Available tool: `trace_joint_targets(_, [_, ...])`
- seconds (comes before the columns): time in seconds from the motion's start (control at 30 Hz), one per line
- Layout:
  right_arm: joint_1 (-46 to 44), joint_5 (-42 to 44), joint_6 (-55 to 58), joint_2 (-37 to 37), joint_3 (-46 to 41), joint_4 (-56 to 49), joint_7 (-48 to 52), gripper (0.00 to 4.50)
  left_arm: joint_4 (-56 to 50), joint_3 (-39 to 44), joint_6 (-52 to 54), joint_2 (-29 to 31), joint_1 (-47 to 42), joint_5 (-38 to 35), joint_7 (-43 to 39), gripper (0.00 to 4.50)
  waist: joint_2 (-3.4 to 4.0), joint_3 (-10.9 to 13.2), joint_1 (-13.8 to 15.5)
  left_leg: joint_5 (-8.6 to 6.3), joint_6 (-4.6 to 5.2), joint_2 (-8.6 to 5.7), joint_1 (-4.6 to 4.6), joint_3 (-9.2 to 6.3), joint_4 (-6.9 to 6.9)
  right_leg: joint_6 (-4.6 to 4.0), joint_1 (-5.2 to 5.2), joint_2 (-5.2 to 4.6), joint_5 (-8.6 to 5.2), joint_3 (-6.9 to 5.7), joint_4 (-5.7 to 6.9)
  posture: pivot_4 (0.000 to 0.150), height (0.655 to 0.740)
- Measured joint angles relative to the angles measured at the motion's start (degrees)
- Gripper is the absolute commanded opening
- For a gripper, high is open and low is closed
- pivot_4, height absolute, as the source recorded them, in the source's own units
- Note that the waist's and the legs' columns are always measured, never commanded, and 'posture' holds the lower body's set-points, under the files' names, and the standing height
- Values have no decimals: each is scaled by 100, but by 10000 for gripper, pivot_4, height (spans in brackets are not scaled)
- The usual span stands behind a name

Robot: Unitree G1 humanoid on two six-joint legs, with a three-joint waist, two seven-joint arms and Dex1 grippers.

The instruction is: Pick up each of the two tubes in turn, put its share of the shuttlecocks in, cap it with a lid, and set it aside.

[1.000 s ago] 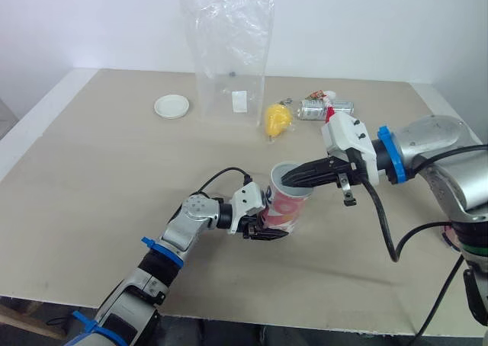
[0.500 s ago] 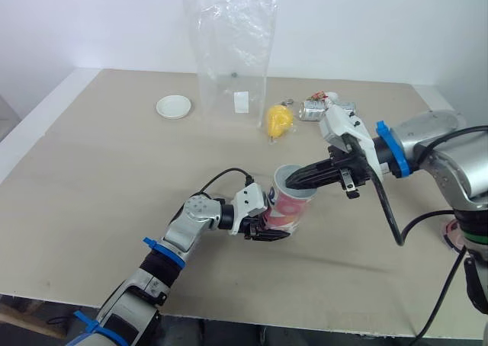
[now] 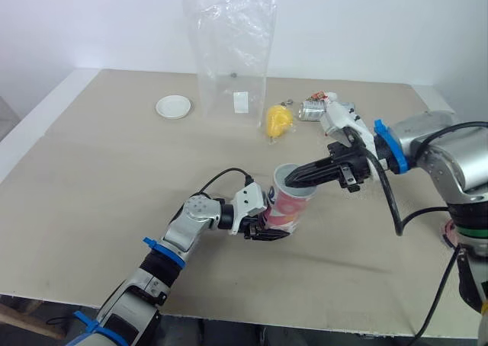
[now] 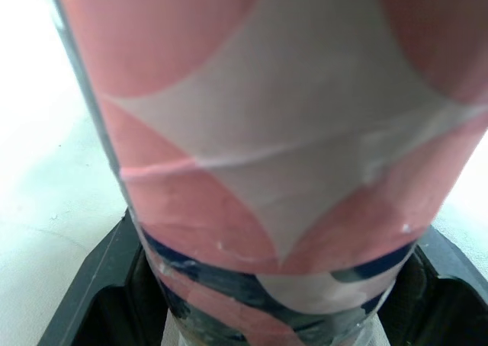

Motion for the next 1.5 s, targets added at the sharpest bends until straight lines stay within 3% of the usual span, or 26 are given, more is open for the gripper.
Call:
trace_joint_targets(0.07, [76, 54, -30, -3, -216, 59, -78, 317, -1, 3, -17, -2, 11, -8, 8, 29663, -2, 2, 0, 0, 0, 0, -1, 1, 0, 0, -2, 0, 0, 1, 0, 1500, 7400])
trace_joint_targets(0.2, [773, 370, -285, 70, -1595, 76, -633, 317, -7, 19, -151, 56, 48, -20, 16, 29663, -8, 5, 2, 0, 0, -1, -4, 1, -5, 3, -3, 1, -2, 4, -2, 1500, 7400])
trace_joint_targets(0.37, [2302, 497, -762, 520, -3045, -633, -1599, 317, 116, 51, -287, 67, 15, -37, 129, 29663, -8, 5, 2, 1, 2, -1, 0, -5, -1, 5, 4, 6, 3, 2, 1, 1500, 7400])
trace_joint_targets(0.47, [2873, 633, -817, 777, -3456, -924, -1929, 317, 166, 90, -335, 79, 3, -42, 143, 29663, -1, 7, -17, 5, 5, -1, 2, 8, 2, 11, 1, 5, 10, 16, 1, 1500, 7400])
trace_joint_targets(0.57, [3877, 703, -1232, 1177, -3662, -1588, -2165, 9101, 199, 104, -362, 71, -12, -46, 139, 29663, -1, 6, -16, 6, 7, 0, 3, 5, 0, 12, 1, 9, 13, 16, 0, 1500, 7400])
trace_joint_targets(0.6, [4230, 603, -1451, 1257, -3611, -1705, -2160, 14058, 207, 105, -365, 72, -16, -47, 132, 37830, -1, 6, -14, 7, 7, 0, 3, 5, -1, 11, 1, 8, 13, 15, 0, 1500, 7400])
trace_joint_targets(0.67, [4774, 334, -1874, 1381, -3388, -1713, -2113, 23644, 235, 120, -365, 123, -28, -47, 68, 44999, -2, 6, -18, 7, 6, 0, 2, 9, -1, 11, -2, 8, 12, 19, 0, 1500, 7400])
trace_joint_targets(0.7, [4924, 233, -2018, 1412, -3278, -1695, -2084, 27293, 236, 124, -365, 139, -35, -49, 24, 45000, 0, 6, -21, 7, 6, -1, 3, 12, -1, 11, -3, 7, 12, 22, 0, 1500, 7400])
trace_joint_targets(0.73, [5088, 125, -2168, 1431, -3129, -1688, -2053, 33687, 236, 128, -366, 153, -42, -52, -12, 45000, 3, 5, -24, 6, 6, -1, 3, 15, -2, 11, -4, 7, 12, 24, 0, 1500, 7400])
trace_joint_targets(0.83, [5311, -242, -2787, 1425, -2574, -1599, -1814, 44571, 241, 141, -365, 174, -54, -59, -120, 45000, 3, 7, -35, 6, 6, 0, 3, 15, -2, 11, -7, 8, 12, 24, 0, 1500, 7400])
trace_joint_targets(1.1, [5009, -753, -3714, 1562, -1594, -795, -1506, 44571, 254, 189, -392, 259, -86, -65, -313, 45000, -2, 12, -28, 6, 5, -1, 1, 13, -6, 9, -8, 8, 8, 22, -1, 1500, 7400])
trace_joint_targets(1.5, [4571, -1291, -4746, 1803, -846, 193, -1414, 44571, 54, 368, -488, 691, 55, -88, -396, 45000, -1, 13, -16, 5, 3, -1, 0, 12, -10, 8, -8, 8, 3, 21, -1, 1500, 7400])
